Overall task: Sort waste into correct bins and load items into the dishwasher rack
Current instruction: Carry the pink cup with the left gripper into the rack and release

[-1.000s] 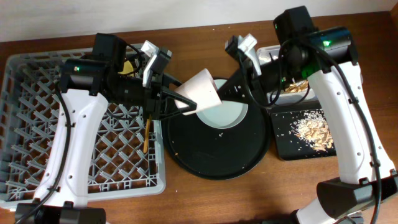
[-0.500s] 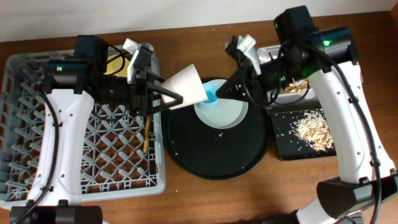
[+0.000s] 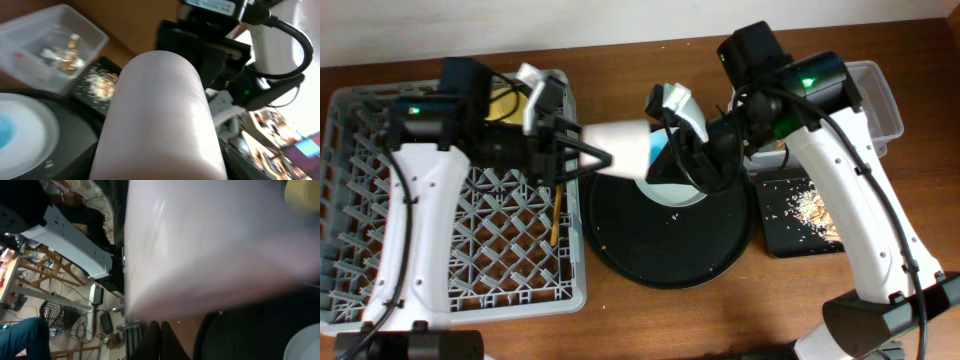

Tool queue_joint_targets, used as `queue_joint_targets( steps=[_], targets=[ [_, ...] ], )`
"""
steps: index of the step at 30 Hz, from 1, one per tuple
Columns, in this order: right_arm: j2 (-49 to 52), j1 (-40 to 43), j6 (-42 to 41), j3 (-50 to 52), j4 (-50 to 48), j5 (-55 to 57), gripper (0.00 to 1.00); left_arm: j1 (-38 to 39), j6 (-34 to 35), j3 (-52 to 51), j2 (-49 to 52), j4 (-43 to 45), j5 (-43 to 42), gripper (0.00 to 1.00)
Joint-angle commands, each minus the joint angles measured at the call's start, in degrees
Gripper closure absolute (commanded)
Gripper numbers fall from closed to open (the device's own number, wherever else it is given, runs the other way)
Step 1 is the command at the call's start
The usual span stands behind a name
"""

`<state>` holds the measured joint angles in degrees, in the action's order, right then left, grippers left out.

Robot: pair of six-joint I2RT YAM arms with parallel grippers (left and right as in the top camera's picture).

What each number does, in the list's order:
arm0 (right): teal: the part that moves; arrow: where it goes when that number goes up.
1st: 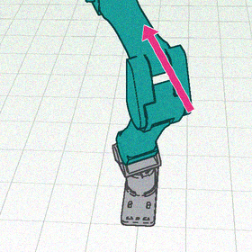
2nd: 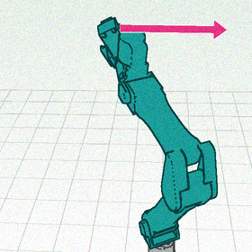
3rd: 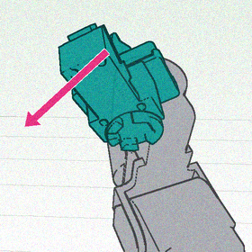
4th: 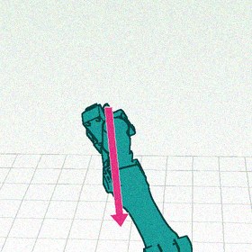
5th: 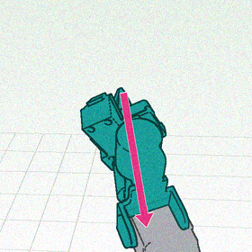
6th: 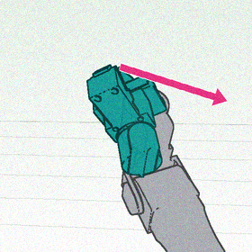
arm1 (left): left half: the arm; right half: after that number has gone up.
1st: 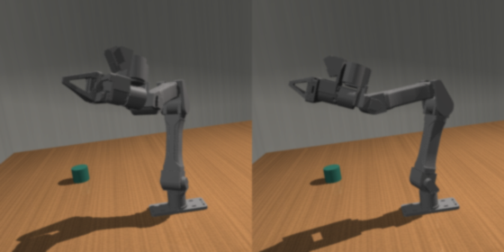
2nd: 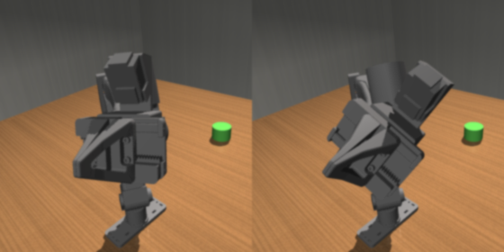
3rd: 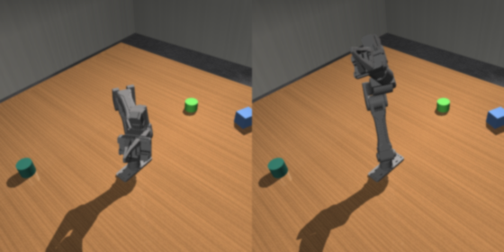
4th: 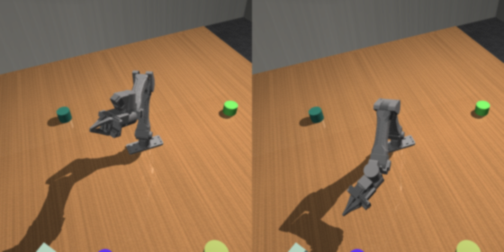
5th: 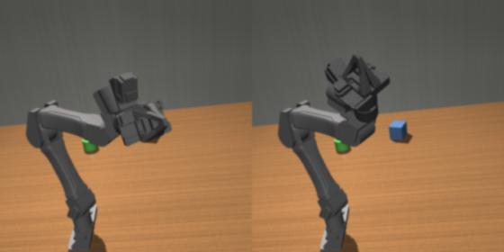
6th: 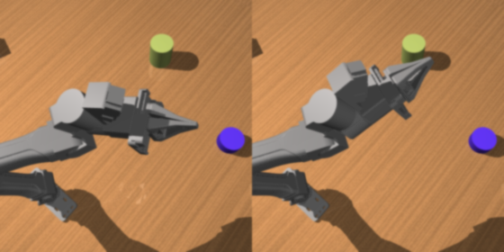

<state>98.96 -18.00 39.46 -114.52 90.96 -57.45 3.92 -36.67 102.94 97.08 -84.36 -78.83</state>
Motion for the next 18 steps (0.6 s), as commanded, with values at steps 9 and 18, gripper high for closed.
queue_joint_targets(
  steps=[9, 18],
  targets=[
    [-0.22, 17.44, -8.44, 0.15, 1.86, 11.89, 0.96, -16.79, 29.88, -0.17, -0.09, 2.58, 54.93, 0.64],
    [-0.22, 17.27, -8.41, 1.46, 1.62, 13.16, 0.96, -13.97, 39.43, -16.57, -0.02, 21.46, 64.52, 0.63]
  ],
)
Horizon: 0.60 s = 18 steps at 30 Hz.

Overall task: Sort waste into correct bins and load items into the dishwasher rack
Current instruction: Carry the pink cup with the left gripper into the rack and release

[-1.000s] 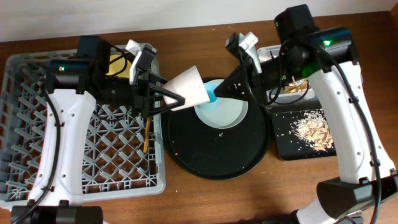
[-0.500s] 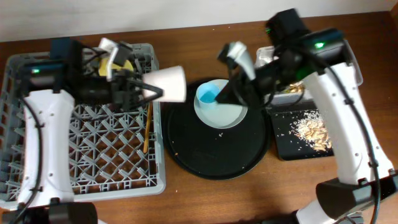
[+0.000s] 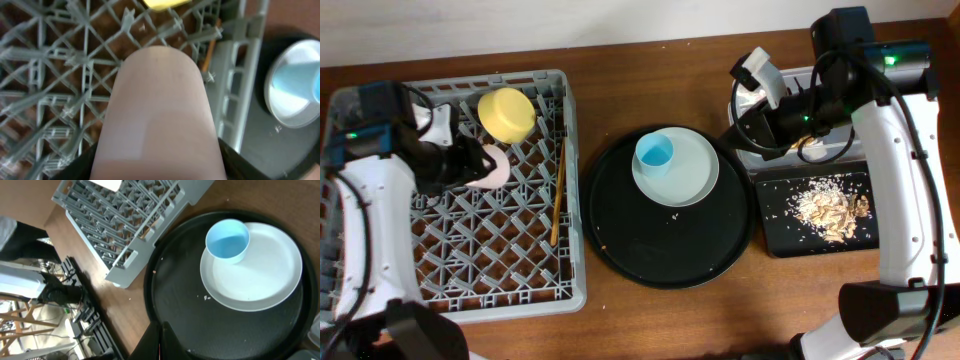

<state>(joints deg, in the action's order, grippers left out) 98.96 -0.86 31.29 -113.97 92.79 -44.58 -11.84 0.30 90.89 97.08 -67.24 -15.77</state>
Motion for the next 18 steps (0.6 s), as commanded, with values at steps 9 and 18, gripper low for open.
queue_joint_targets(
  steps=[9, 18],
  targets=[
    [-0.22, 0.13, -0.24, 5.7, -2.27, 0.24, 0.95, 6.84, 3.58, -8.35, -0.02, 15.43, 1.75, 0.62],
    [-0.22, 0.13, -0.24, 5.7, -2.21, 0.24, 0.94, 7.19, 4.24, -8.37, -0.02, 14.23, 5.77, 0.62]
  ],
)
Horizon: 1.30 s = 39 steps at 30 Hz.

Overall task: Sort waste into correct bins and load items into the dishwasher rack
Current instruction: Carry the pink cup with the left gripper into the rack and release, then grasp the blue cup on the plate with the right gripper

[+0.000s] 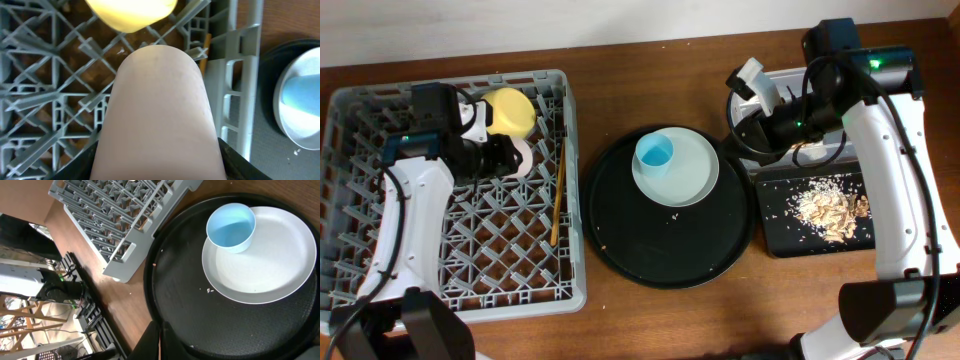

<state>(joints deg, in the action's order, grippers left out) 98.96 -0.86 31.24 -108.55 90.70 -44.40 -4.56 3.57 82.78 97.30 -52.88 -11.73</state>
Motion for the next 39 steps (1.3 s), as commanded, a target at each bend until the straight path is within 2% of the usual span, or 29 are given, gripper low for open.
queue_joint_targets(
  steps=[1, 3, 5, 9, 14, 16, 18, 19, 20, 22, 23, 26, 27, 29, 32, 36, 38, 39],
  targets=[
    [-0.22, 0.13, -0.2, 0.28, -0.11, 0.07, 0.95, -0.09, 0.96, -0.26, -0.24, -0.33, 1.73, 0.62],
    [-0.22, 0.13, -0.2, 0.28, -0.07, 0.09, 0.91, -0.09, 0.98, -0.31, -0.24, -0.52, 1.73, 0.62],
    [-0.22, 0.13, -0.22, 0.28, -0.07, 0.07, 0.89, -0.09, 1.2, -0.31, -0.24, -0.5, 1.73, 0.49],
    [-0.22, 0.13, -0.22, 0.28, -0.07, 0.07, 0.88, -0.11, 1.18, -0.31, -0.24, -0.5, 1.73, 0.02],
    [-0.22, -0.39, -0.2, 0.31, -0.37, 0.02, 0.8, -0.11, 1.31, -0.31, -0.24, -0.5, 1.2, 0.01],
    [-0.22, -2.64, -0.24, 0.31, -1.88, 0.04, 0.8, -0.15, 1.4, -0.22, -0.26, -0.5, -2.43, 0.01],
    [-0.22, -7.08, -0.26, 0.42, -4.17, 0.09, 0.81, -0.28, 1.36, -0.22, -0.74, -0.63, -9.81, 0.01],
    [-0.22, -10.23, -1.97, 0.96, -6.8, 0.87, 0.81, -0.74, 1.29, -0.22, -1.44, -1.33, -17.14, 0.01],
    [-0.22, -11.72, -5.35, 1.6, -9.05, 2.97, 0.81, -1.29, 0.37, -0.22, -1.79, -1.88, -22.45, 0.01],
    [-0.2, -17.05, -16.92, 5.11, -18.23, 13.94, 0.81, -3.02, -0.66, -0.22, -2.19, -3.13, -32.72, 0.01],
    [-0.2, -19.04, -20.06, 6.95, -21.73, 17.51, 0.8, -3.63, -0.61, -0.22, -2.19, -3.85, -35.12, 0.01],
    [-0.15, -24.68, -23.45, 13.66, -32.24, 26.49, 0.72, -3.76, -0.59, -0.24, -2.19, -5.51, -31.87, 0.01],
    [-0.15, -26.43, -24.41, 16.7, -36.94, 30.45, 0.68, -3.76, -0.59, -0.24, -2.19, -5.49, -29.2, 0.01],
    [-0.15, -28.06, -25.79, 21.86, -44.44, 35.93, 0.65, -3.76, -0.59, -0.24, -2.19, -5.51, -23.08, 0.01],
    [-0.11, -28.02, -25.79, 29.38, -54.95, 37.44, 0.66, -3.76, -0.59, -0.24, -2.19, -5.51, -16.63, 0.01],
    [0.13, -28.0, -25.77, 36.92, -66.31, 37.44, 0.65, -3.78, -0.59, -0.24, -2.19, -5.49, -16.26, 0.01],
    [1.46, -28.0, -25.77, 38.01, -68.81, 37.44, 0.64, -3.76, -0.59, -0.24, -2.19, -5.49, -16.26, 0.01],
    [3.02, -28.0, -25.75, 38.01, -69.64, 37.46, 0.58, -3.76, -0.59, -0.24, -2.19, -5.51, -16.26, 0.01]
  ],
)
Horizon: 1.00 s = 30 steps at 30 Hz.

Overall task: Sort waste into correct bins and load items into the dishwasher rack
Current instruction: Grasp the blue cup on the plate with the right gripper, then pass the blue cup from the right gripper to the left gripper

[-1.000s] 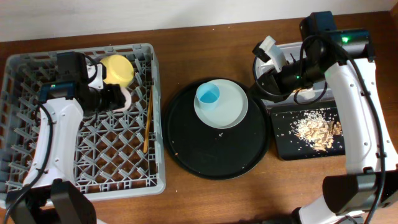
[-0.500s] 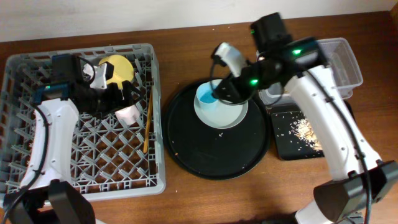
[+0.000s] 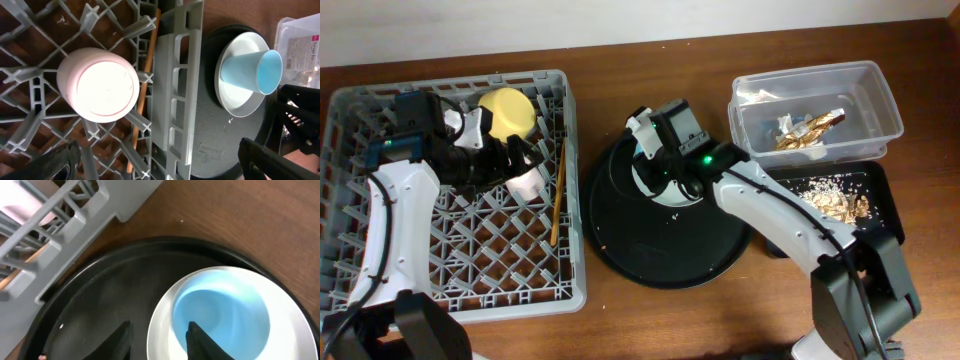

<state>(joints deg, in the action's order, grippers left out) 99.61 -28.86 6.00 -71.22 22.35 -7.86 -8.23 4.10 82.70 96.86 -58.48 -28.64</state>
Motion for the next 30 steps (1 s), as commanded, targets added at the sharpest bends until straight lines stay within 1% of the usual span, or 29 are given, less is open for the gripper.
queue_joint_targets(
  steps=[1, 3, 4, 5, 6, 8, 11, 15, 17, 18, 20, 21, 22, 23, 24, 25, 26, 27, 28, 29, 30],
  targets=[
    [3.74, 0.0, -0.5, 0.68, -2.25, 0.9, 0.57, -0.09, -1.11, -0.15, -1.75, 0.11, 0.66, 0.01],
    [6.95, 0.0, -0.5, 0.68, -4.22, 1.07, 0.57, -0.11, -1.11, -0.15, -1.75, 0.11, 0.66, 0.01],
    [7.85, 0.0, -0.5, 0.68, -4.39, 1.07, 0.63, -0.09, -1.11, -0.15, -1.75, 0.11, 0.66, 0.01],
    [8.26, 0.0, -0.5, 0.68, -4.33, 1.09, 0.7, -0.09, -1.11, -0.15, -1.75, 0.11, 0.66, 0.01],
    [8.26, 0.0, -0.5, 0.68, -4.2, 1.09, 0.81, -0.09, -1.11, -0.15, -1.75, 0.11, 0.68, 0.01],
    [7.52, 0.07, -0.5, 0.46, -4.0, 1.07, 0.96, -0.09, -1.11, -0.15, -1.75, 0.11, 0.66, 0.01],
    [3.61, 0.04, -0.5, -0.85, -1.86, 1.07, 0.96, -0.09, -1.11, -0.15, -1.75, 0.11, 0.66, 0.01],
    [-6.71, 0.13, -0.52, -3.87, 8.33, 1.05, 0.96, -0.09, -1.11, -0.15, -1.75, 0.11, 0.68, 0.01],
    [-14.43, 2.23, -2.36, -3.91, 13.81, 0.74, 0.96, -0.09, -1.11, -0.15, -1.75, 0.09, 0.66, 0.01],
    [-18.05, 4.63, -3.56, -3.91, 16.17, -1.36, 0.96, -0.09, -1.11, -0.15, -1.75, 0.11, 0.66, 0.01],
    [-22.64, 10.12, -3.54, -3.91, 18.45, -11.98, 0.96, -0.09, -1.11, -0.15, -1.75, 0.11, 0.66, 0.01],
    [-25.16, 17.35, -3.52, -3.91, 20.5, -25.75, 0.96, -0.09, -1.07, -0.15, -1.75, 0.33, 0.46, 0.01],
    [-25.4, 19.89, -3.5, -3.91, 21.24, -30.08, 0.96, -0.09, -1.07, -0.15, -1.75, 0.35, 0.46, 0.01],
    [-25.31, 23.85, -3.45, -3.91, 22.36, -37.27, 0.96, -0.09, -0.96, -0.15, -1.75, -0.13, 0.07, 0.01],
    [-24.98, 26.05, -3.26, -3.91, 23.08, -41.88, 0.96, -0.09, -0.85, -0.15, -1.75, -0.96, -3.06, 0.01],
    [-24.52, 29.14, -2.19, -3.91, 23.93, -48.35, 0.96, -0.09, -0.87, -0.15, -1.75, -2.23, -11.65, 0.01],
    [-23.85, 32.57, 0.79, -3.91, 24.85, -58.25, 0.96, 0.17, -1.7, -0.15, -1.75, -2.34, -23.76, 0.01],
    [-23.47, 34.18, 1.09, -3.91, 24.81, -62.64, 0.96, 0.83, -7.06, -0.15, -1.75, -1.42, -36.28, 0.01],
    [-23.3, 34.93, 1.09, -3.91, 24.79, -64.41, 0.96, 1.53, -11.8, -0.15, -1.75, -1.38, -45.05, 0.01],
    [-23.26, 35.17, 1.09, -3.91, 24.83, -64.85, 0.96, 2.75, -16.33, -0.15, -1.75, -1.38, -53.42, 0.01],
    [-23.21, 34.97, 1.07, -3.91, 24.85, -65.92, 0.96, 4.52, -19.08, -0.15, -1.75, -1.18, -57.83, 0.02]
  ],
)
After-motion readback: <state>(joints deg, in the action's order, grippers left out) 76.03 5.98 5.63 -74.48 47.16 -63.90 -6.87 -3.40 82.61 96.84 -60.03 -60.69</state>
